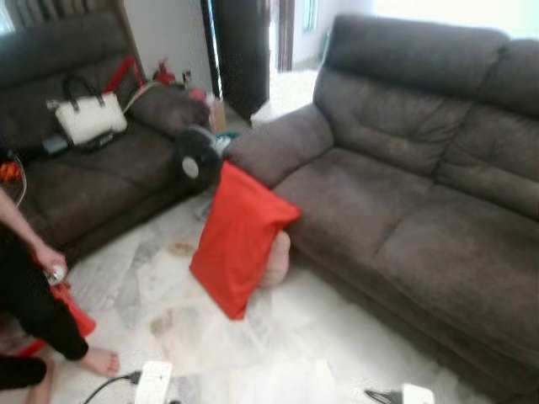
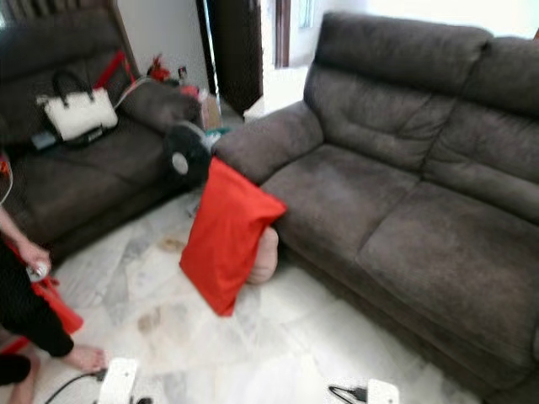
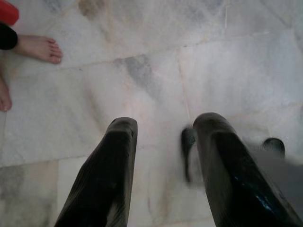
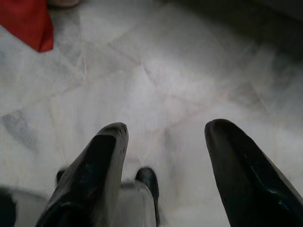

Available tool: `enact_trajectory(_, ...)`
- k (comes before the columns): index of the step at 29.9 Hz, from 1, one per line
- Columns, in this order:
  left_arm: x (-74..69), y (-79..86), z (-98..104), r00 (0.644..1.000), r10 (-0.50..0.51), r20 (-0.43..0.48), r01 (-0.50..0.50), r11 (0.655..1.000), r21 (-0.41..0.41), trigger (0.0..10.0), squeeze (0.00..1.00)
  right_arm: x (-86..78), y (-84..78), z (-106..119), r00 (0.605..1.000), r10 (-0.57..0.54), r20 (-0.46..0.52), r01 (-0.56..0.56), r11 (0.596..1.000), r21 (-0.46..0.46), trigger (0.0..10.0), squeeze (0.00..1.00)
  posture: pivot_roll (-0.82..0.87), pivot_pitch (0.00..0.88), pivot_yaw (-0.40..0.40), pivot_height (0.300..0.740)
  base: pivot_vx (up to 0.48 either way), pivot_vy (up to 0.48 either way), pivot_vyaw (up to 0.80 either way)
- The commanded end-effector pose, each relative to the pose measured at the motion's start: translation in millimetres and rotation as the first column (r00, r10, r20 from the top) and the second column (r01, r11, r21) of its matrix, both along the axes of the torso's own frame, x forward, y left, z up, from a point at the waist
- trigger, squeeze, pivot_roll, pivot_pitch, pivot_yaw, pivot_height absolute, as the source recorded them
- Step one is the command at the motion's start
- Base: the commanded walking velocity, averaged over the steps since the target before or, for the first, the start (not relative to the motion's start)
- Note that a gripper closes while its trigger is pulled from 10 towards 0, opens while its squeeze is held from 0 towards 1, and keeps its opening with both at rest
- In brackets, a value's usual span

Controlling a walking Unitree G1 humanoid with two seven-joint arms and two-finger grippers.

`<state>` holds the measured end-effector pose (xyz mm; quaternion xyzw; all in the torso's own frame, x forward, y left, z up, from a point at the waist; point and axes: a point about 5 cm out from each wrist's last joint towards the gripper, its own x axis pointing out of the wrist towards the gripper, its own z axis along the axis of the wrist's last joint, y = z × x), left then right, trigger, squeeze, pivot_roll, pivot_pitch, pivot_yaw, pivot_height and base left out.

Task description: Move the pillow to the sofa from floor

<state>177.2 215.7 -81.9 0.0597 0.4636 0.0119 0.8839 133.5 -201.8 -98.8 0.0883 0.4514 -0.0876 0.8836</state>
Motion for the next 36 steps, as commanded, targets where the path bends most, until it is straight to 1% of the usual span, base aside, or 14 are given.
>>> enact_trajectory(1,-3.3,8.6,0.0,1.000,0.007,-0.018,-0.006,1.000,0.023,10.0,0.00,7.0,9.5,1.1,1.000,0.018,0.018,-0.018,1.000,0.018,10.0,0.00,0.05,0.000,-0.011,0.740,0.326,0.000,0.00)
enact_trajectory(16,-3.4,8.7,0.0,1.000,0.006,-0.020,-0.006,1.000,0.022,10.0,0.00,7.4,9.8,1.4,0.999,0.024,0.023,-0.025,0.999,0.020,10.0,0.00,0.06,0.000,-0.011,0.740,0.327,0.000,0.00)
enact_trajectory(20,-3.5,9.0,0.0,1.000,0.006,-0.021,-0.005,1.000,0.023,10.0,0.00,8.3,9.8,1.9,0.998,0.049,0.024,-0.049,0.999,0.006,10.0,0.00,0.06,0.000,-0.010,0.740,0.326,0.000,0.00)
enact_trajectory(28,-3.3,9.6,0.3,1.000,-0.001,-0.023,0.001,1.000,0.026,10.0,0.00,8.7,10.9,1.8,0.998,0.056,0.024,-0.056,0.998,0.006,10.0,0.00,0.05,0.000,-0.005,0.740,0.327,0.000,0.73)
enact_trajectory(31,-3.3,9.9,0.3,1.000,-0.004,-0.023,0.005,1.000,0.028,10.0,0.00,8.3,11.6,1.5,0.999,0.045,0.024,-0.045,0.999,0.016,10.0,0.00,0.05,0.000,-0.004,0.740,0.326,0.000,0.00)
enact_trajectory(36,-3.2,10.6,0.5,1.000,-0.008,-0.025,0.009,0.999,0.032,10.0,0.00,9.4,12.5,2.0,0.996,0.083,0.024,-0.083,0.997,0.000,10.0,0.00,0.06,0.000,-0.006,0.740,0.326,0.000,0.08)
